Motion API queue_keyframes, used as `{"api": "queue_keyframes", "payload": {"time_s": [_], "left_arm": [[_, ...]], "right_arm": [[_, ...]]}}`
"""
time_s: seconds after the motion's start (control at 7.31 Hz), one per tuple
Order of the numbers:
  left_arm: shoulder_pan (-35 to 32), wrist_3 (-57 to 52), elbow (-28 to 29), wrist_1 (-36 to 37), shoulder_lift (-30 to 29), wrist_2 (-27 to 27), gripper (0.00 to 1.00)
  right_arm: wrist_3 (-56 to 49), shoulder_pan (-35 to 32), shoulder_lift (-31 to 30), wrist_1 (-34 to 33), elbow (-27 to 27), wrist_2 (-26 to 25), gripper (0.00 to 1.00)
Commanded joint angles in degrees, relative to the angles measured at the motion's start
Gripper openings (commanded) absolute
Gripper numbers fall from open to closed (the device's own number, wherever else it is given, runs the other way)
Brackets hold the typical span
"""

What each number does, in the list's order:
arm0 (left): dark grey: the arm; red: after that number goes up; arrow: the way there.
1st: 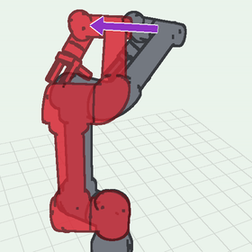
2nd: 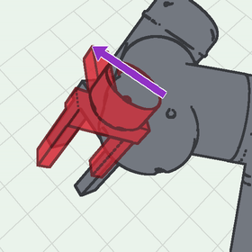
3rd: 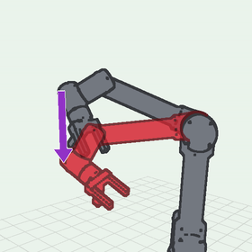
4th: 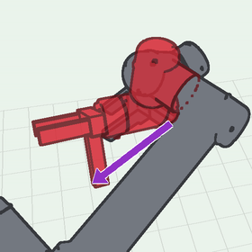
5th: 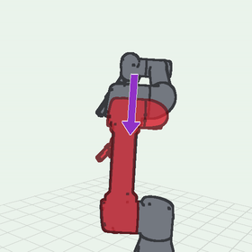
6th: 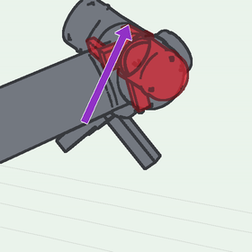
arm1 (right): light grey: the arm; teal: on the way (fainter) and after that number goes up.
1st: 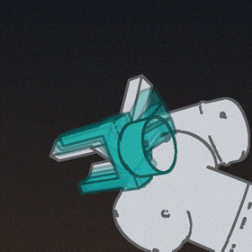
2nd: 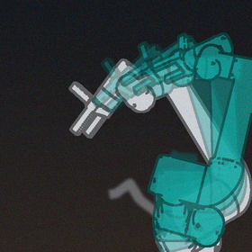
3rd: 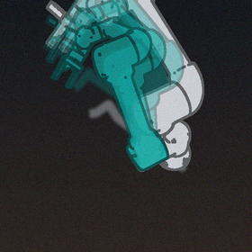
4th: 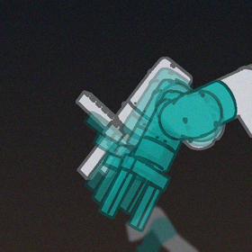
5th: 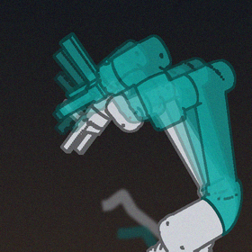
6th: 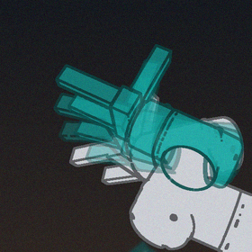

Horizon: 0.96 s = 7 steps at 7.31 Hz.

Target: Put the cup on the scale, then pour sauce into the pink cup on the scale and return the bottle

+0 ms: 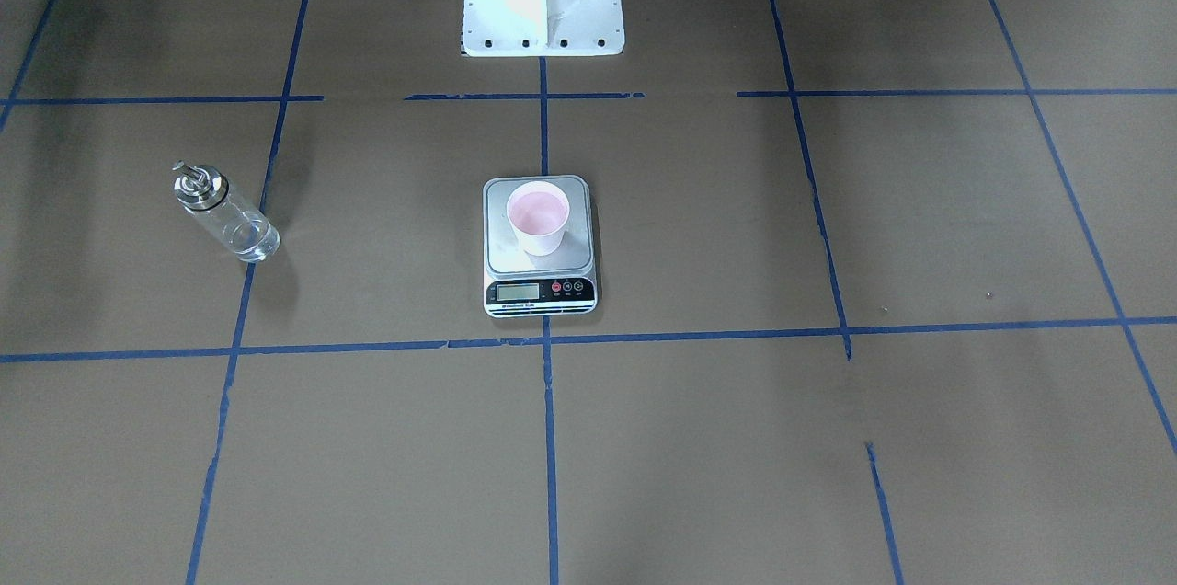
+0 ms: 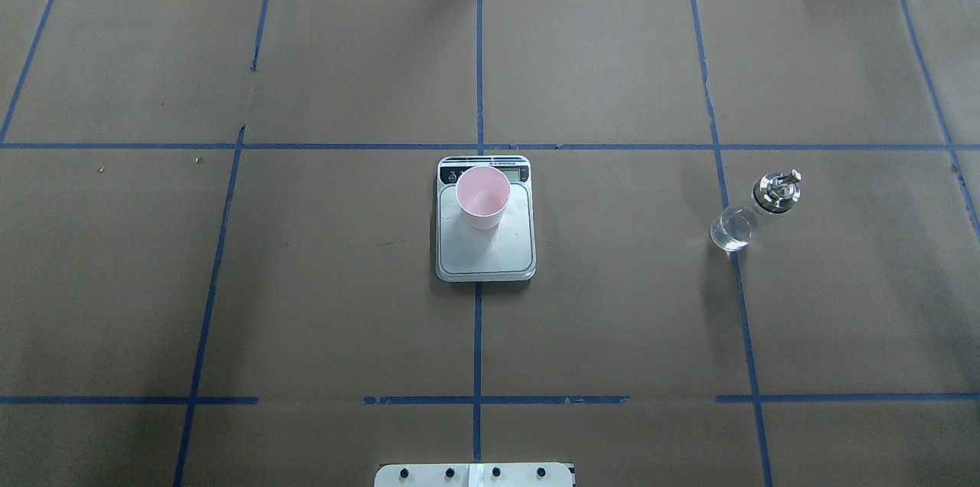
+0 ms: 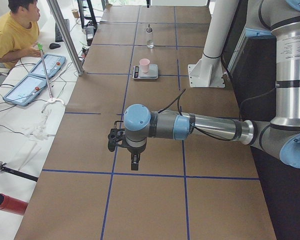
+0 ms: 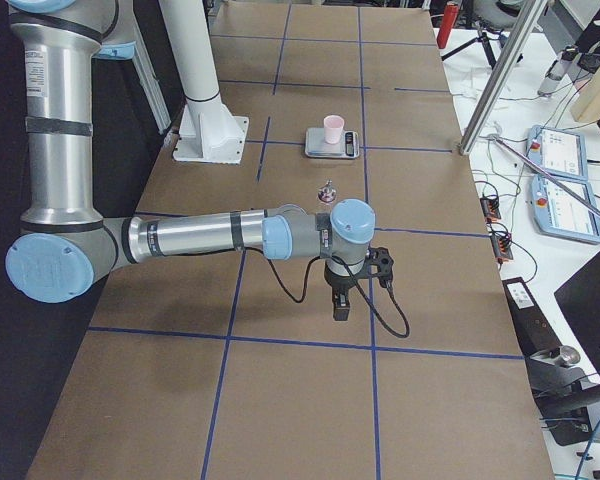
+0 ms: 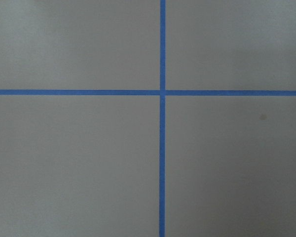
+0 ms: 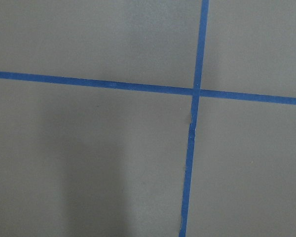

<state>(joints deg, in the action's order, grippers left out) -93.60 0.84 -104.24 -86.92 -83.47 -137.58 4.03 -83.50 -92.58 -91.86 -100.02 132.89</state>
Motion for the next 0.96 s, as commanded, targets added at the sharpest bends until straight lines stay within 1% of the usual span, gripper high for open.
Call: {"api": "queue_keyframes", "payload": {"time_s": [0.0, 0.82], "left_arm": [[0.0, -0.05, -0.09, -0.09, -0.2, -0.41, 1.0], [0.0, -0.22, 0.17, -0.97, -0.29, -0.32, 1.0]], "right_arm": [[0.01, 0.0, 0.04, -0.07, 0.08, 0.0, 1.0], [0.1, 0.09, 0.12, -0.07, 0.35, -0.09, 1.0]]}}
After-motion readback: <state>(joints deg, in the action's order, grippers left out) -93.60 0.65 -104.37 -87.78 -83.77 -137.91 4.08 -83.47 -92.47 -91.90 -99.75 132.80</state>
